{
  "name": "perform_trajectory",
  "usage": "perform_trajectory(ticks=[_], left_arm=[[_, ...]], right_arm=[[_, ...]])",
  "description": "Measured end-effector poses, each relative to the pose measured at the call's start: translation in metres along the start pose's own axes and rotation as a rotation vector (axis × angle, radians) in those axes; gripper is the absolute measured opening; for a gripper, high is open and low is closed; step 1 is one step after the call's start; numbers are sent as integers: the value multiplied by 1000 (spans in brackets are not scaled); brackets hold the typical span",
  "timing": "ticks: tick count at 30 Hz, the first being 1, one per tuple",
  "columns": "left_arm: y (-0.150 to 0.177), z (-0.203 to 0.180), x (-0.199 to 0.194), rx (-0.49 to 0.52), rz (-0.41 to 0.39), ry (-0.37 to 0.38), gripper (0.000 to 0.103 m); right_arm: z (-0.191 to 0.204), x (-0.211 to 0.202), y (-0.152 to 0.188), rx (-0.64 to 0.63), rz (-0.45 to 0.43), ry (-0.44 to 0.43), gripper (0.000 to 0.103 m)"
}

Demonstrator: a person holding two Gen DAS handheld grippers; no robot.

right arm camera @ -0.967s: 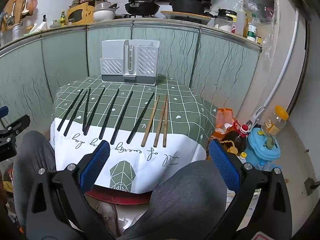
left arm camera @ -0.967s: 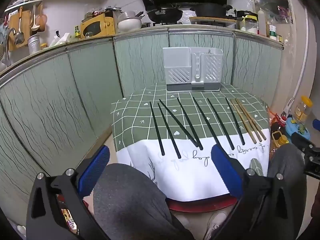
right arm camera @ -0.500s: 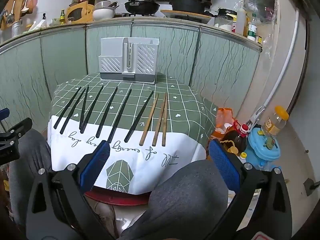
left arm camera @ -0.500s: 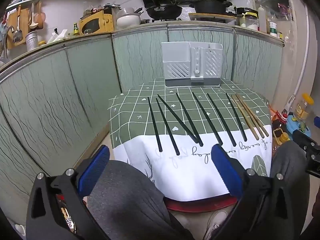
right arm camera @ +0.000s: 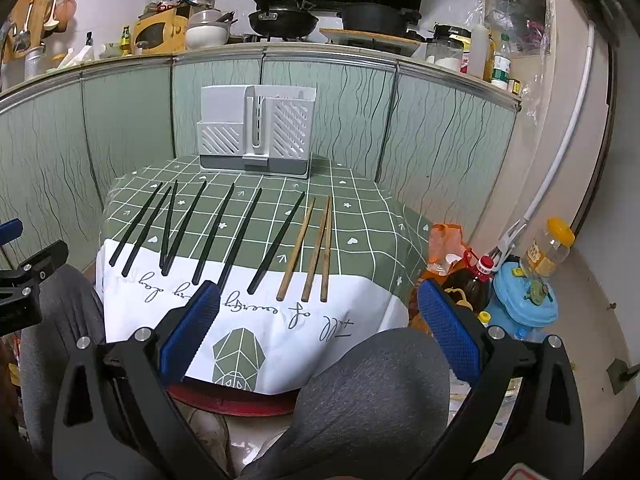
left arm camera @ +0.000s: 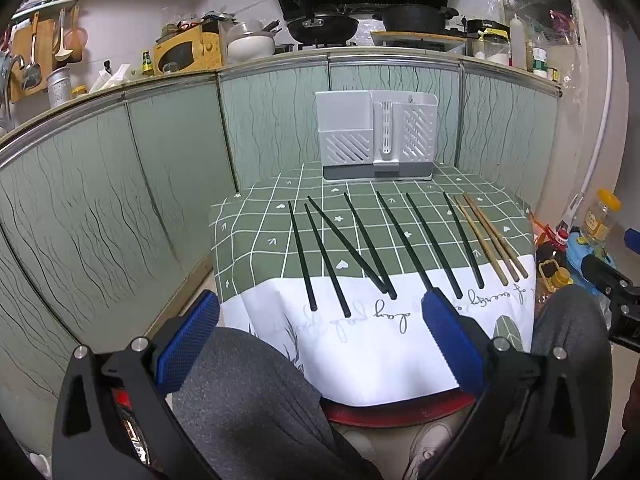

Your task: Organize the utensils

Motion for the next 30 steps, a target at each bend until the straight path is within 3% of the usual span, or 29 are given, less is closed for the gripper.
perform_trajectory(ticks=[30], left_arm=[[-24, -1, -9, 27, -59, 17, 99]], right_arm=[[-11, -15, -26, 4, -64, 19, 95]])
Point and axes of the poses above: each gripper's, at about its wrist camera, not at the fingertips, and x roughly the way its jaws point, z to its left, y to its underside, the point moved 3 cm from there along x, roughly the way its jaws point, and after that the axes turned 12 degrees about y, right-handed, at the moved point
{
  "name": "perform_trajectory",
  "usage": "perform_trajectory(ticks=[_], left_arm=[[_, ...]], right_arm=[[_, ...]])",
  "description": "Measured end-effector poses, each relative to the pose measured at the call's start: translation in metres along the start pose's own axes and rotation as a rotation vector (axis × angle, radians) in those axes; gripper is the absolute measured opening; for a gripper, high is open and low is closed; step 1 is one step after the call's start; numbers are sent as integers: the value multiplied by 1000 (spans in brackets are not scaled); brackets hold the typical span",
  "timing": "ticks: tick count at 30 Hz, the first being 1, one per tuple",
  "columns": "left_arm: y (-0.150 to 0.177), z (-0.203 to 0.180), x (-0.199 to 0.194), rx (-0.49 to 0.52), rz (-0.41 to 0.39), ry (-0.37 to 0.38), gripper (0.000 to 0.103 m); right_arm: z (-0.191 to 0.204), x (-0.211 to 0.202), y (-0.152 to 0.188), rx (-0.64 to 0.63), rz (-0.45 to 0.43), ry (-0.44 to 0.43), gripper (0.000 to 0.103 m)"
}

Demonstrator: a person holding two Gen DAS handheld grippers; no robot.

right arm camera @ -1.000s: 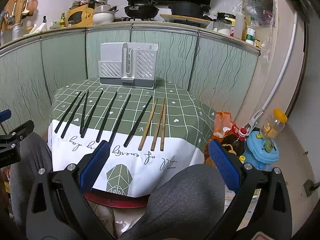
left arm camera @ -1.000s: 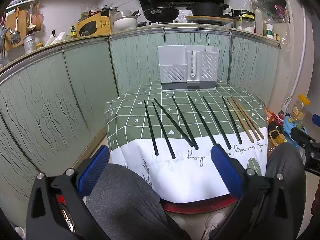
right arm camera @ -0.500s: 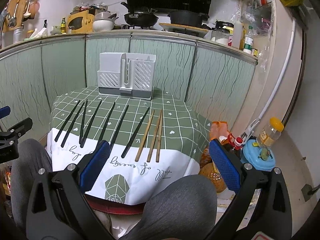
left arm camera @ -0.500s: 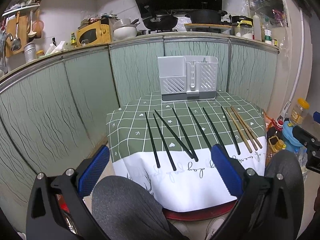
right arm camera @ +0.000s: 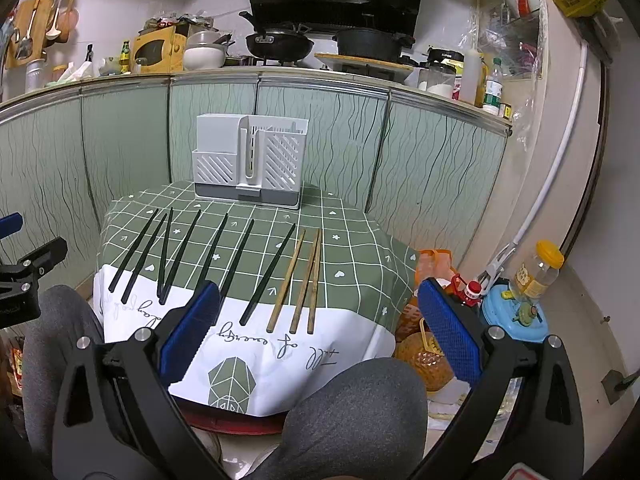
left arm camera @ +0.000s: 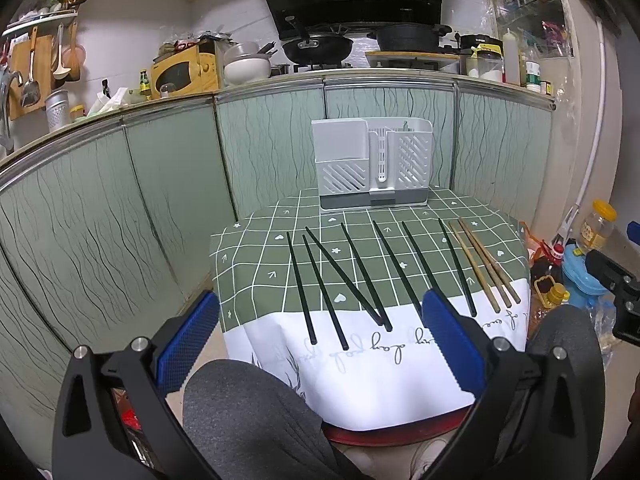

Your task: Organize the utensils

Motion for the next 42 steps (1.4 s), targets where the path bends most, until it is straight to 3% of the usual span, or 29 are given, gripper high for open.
perform_trajectory(ticks=[18, 29, 35, 39, 42], left_arm=[[-4, 3, 13, 0, 20, -2, 99], [-34, 12, 11, 48, -40, -85, 99], [-32, 4, 14, 115, -39, -82, 99], [-25, 12, 22, 90, -37, -82, 99], [-18, 22, 35, 42, -6, -33, 99]], right_arm=[[2, 15, -11, -13, 11, 2, 95], [7, 18, -45, -22, -41, 5, 95], [8, 24, -38, -12, -10, 5, 95], [3, 34, -26, 14, 30, -6, 95], [-6, 45, -18, 56, 51, -9, 95]])
Point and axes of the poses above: each gripper's, at about its wrist camera, not at the fingertips, and x roughly the way its jaws point, z to its left, y to its underside, the point moved 3 cm from there along x, roughly the way its jaws point, and after that the axes turned 12 degrees about y, right-handed, at the moved point
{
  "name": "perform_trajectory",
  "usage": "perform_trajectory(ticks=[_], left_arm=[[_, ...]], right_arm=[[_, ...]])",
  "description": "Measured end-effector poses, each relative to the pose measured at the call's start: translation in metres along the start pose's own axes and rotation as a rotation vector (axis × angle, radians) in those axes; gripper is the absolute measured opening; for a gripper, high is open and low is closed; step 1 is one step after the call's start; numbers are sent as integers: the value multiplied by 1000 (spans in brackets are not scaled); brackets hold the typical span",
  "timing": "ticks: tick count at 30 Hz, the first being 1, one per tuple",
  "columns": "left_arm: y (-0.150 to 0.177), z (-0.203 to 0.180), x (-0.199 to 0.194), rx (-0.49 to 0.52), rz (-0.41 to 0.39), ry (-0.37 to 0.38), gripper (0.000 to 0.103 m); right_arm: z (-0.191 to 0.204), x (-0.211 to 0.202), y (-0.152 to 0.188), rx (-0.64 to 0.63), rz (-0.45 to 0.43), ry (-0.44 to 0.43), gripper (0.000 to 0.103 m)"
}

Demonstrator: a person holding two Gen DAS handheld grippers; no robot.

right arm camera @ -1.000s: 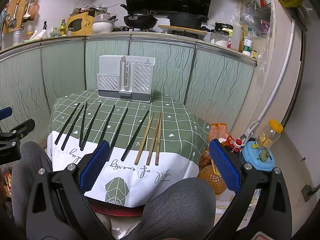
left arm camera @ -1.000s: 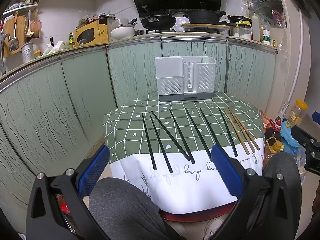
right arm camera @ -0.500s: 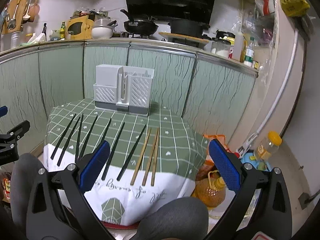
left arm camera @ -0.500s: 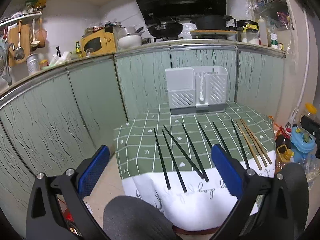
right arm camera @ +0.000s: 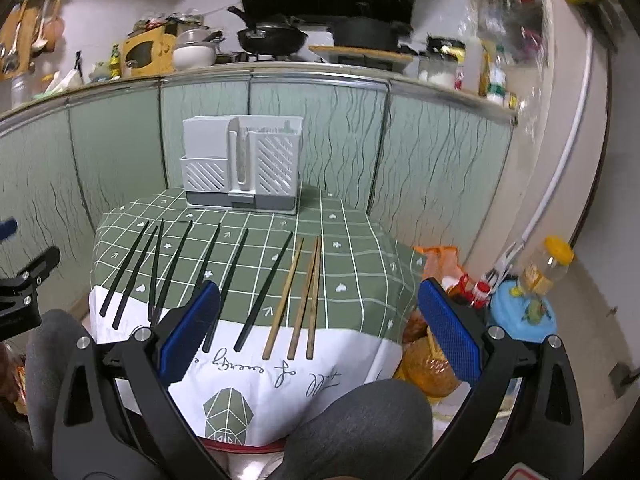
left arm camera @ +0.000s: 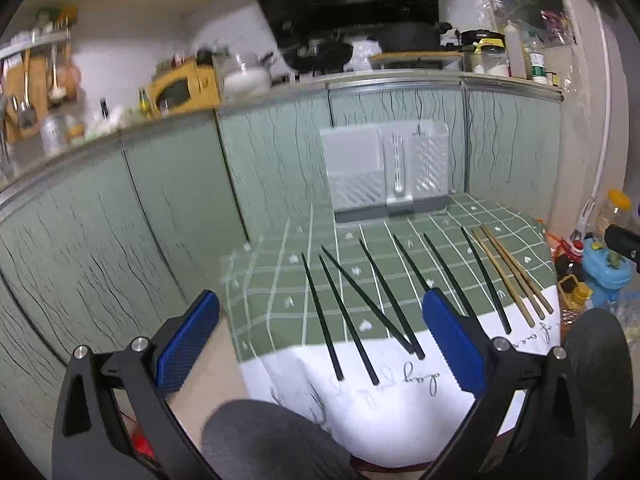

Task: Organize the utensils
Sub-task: 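Close the left tool on a black chopstick while the right tool grasps a wooden chopstick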

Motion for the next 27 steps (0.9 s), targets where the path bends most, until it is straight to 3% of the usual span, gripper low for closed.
perform_trajectory(ticks=[3, 11, 22, 27], left_arm=[[9, 10, 13, -56, 24, 31, 99], [23, 30, 46, -115, 72, -31, 99], [36, 51, 80, -154, 128, -27, 99], [41, 57, 99, -131, 182, -77, 99]], right_arm=[[-5, 11, 8, 6, 2, 5, 95], [-3, 43, 24, -37, 43, -11, 95], [0, 79, 32, -60, 106, -77, 95], [2, 94, 35, -78, 114, -68, 95]])
Point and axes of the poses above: each gripper's, at about its wrist camera, not at the fingertips, and x roughly the way its jaws point, z to its left, y to its underside, the point moved 3 cm from there along x, roughly the way its jaws point, and after that the axes turned 12 degrees about y, right-handed, at the moved point
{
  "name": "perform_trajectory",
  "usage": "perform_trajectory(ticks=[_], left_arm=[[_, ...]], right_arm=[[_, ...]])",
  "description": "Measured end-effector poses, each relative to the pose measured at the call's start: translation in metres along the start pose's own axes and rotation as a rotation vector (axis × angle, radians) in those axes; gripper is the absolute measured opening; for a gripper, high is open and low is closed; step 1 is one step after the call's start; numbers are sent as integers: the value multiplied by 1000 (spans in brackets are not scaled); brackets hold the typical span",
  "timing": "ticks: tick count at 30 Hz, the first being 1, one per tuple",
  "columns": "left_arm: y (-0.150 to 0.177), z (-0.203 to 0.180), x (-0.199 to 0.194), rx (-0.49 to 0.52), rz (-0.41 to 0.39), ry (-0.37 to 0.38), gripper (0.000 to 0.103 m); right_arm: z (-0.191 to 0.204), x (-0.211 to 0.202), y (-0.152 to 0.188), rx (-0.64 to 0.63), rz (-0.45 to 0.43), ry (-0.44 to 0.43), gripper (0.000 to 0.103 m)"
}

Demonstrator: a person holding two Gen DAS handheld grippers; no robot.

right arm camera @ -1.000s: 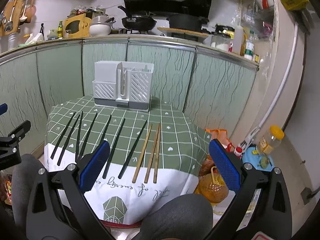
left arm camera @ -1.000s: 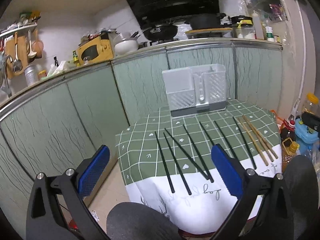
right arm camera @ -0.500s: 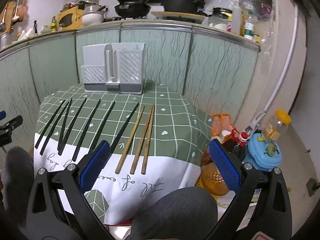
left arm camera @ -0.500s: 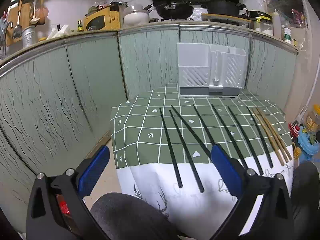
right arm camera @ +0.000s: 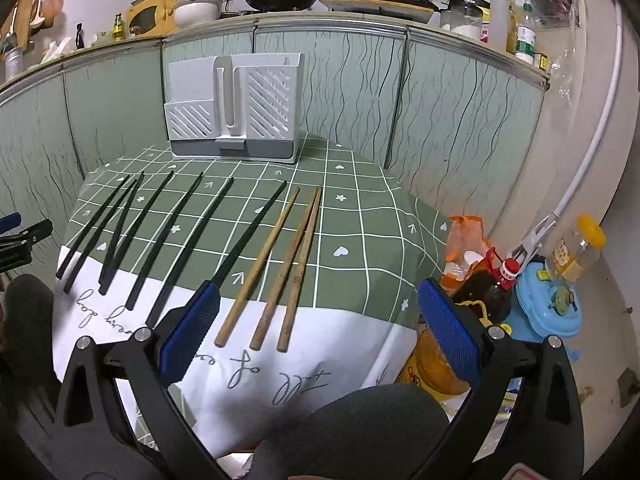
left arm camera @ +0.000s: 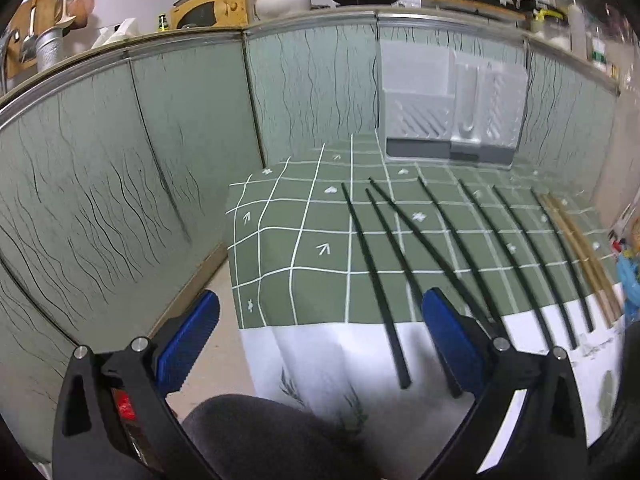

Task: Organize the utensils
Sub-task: 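Close the left tool on a black chopstick while the right tool grasps a wooden chopstick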

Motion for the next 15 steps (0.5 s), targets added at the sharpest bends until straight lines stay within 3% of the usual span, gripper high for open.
perform_trajectory(ticks=[3, 10, 12, 15], left_arm=[[2, -1, 15, 25, 44, -19, 99], [6, -11, 35, 21, 103, 24, 81], [7, -14, 38, 20, 113, 29, 80], [9, -16, 42, 10, 123, 32, 68]], right_arm=[[0, 15, 3, 6, 36, -2, 95], [4, 47, 11, 41, 131, -8, 95], [6, 52, 13, 49, 140, -8, 83], [6, 56, 14, 48, 147, -3, 68]])
Point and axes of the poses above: each gripper's, at about its wrist camera, not at the fingertips, and x roughly the way its jaws point, z to its left, y to its underside, the point moved 3 cm from there along x, roughly the way its jaws point, and after that the axes turned 12 degrees about y, right-handed, at the moved point
